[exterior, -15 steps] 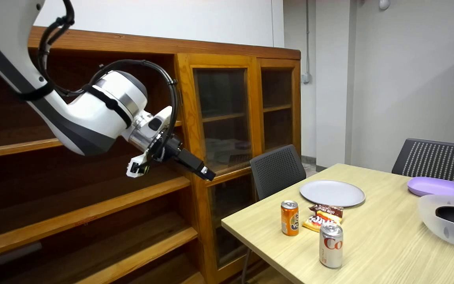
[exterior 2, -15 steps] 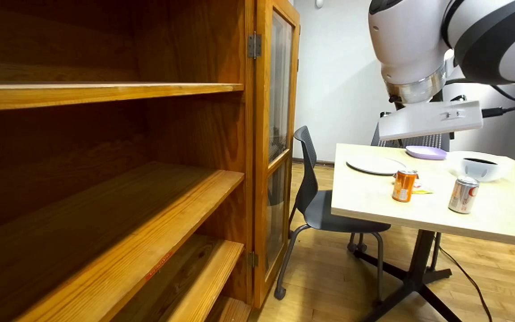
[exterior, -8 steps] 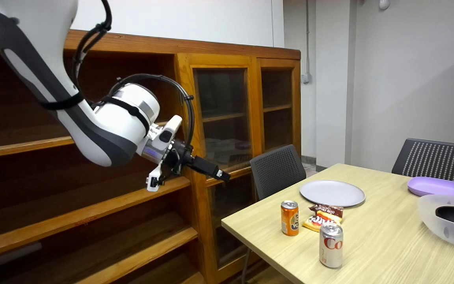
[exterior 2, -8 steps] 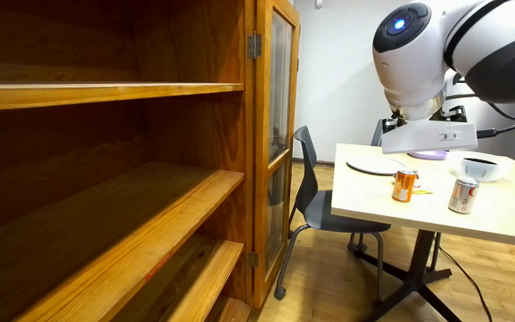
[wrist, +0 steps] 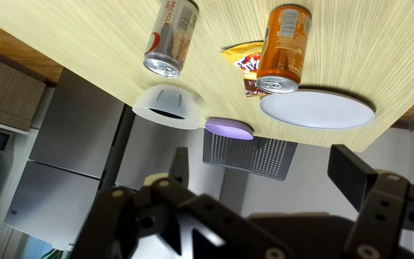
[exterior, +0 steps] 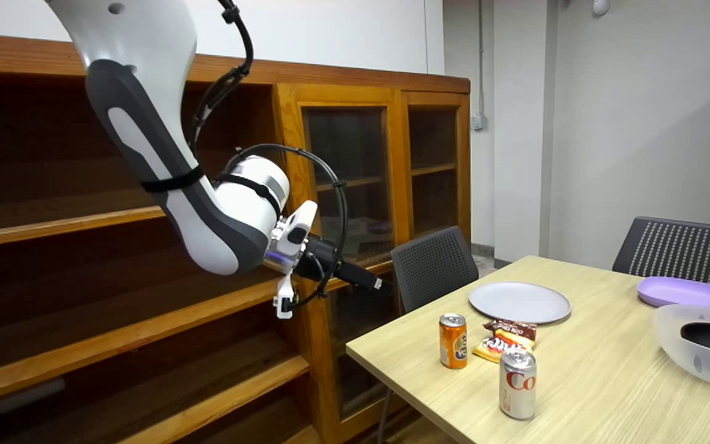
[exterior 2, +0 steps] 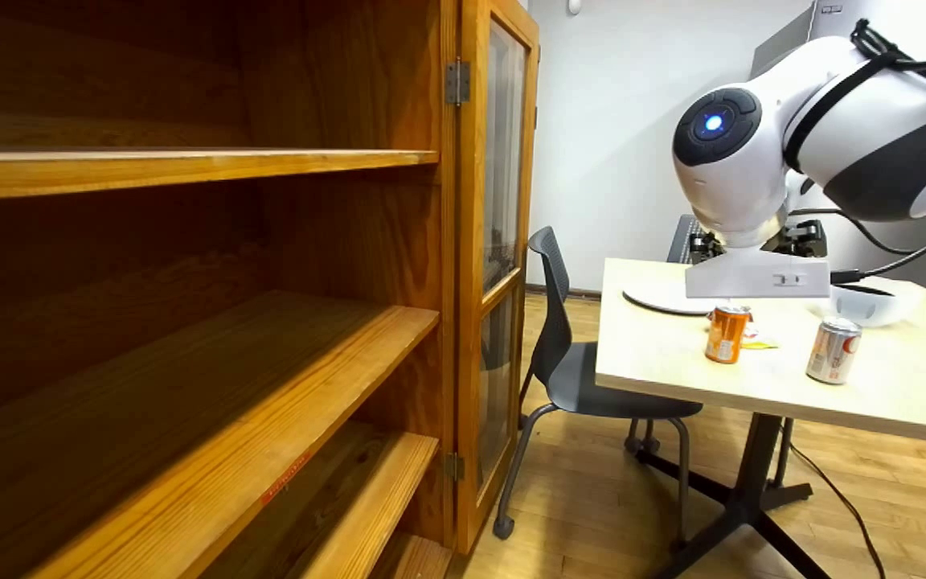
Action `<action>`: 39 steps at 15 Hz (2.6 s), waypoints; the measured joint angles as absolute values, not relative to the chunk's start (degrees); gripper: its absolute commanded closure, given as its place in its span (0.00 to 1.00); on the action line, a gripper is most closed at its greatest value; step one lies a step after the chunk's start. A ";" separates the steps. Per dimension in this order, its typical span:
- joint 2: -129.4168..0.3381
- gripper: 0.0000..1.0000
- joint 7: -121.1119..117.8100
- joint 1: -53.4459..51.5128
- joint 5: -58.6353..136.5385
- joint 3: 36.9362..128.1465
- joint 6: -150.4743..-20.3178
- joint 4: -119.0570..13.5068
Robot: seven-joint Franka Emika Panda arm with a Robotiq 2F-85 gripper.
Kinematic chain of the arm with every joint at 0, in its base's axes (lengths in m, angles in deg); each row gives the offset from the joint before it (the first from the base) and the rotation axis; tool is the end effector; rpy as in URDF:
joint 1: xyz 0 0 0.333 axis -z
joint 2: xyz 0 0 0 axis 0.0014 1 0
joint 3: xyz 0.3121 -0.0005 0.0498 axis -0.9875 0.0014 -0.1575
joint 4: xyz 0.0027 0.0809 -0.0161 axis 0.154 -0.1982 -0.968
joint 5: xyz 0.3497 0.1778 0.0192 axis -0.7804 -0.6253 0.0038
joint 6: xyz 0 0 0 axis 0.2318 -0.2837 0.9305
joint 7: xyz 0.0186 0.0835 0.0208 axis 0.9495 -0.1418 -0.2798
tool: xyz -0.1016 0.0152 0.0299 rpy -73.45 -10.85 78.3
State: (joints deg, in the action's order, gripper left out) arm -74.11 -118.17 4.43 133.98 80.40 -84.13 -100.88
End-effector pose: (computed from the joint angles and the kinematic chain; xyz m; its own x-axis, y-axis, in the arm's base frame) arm 0.4670 -0.0694 0.2434 0.5248 -0.2894 0.8006 -0.7656 -0.5715 0.2953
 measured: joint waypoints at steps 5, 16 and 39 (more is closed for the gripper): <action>-67.58 0.00 -121.01 4.59 135.61 80.83 -84.82 -96.33; -59.07 0.00 -127.70 4.61 136.16 80.83 -81.68 -93.05; -40.09 0.00 -131.93 9.47 142.24 81.22 -79.32 -73.73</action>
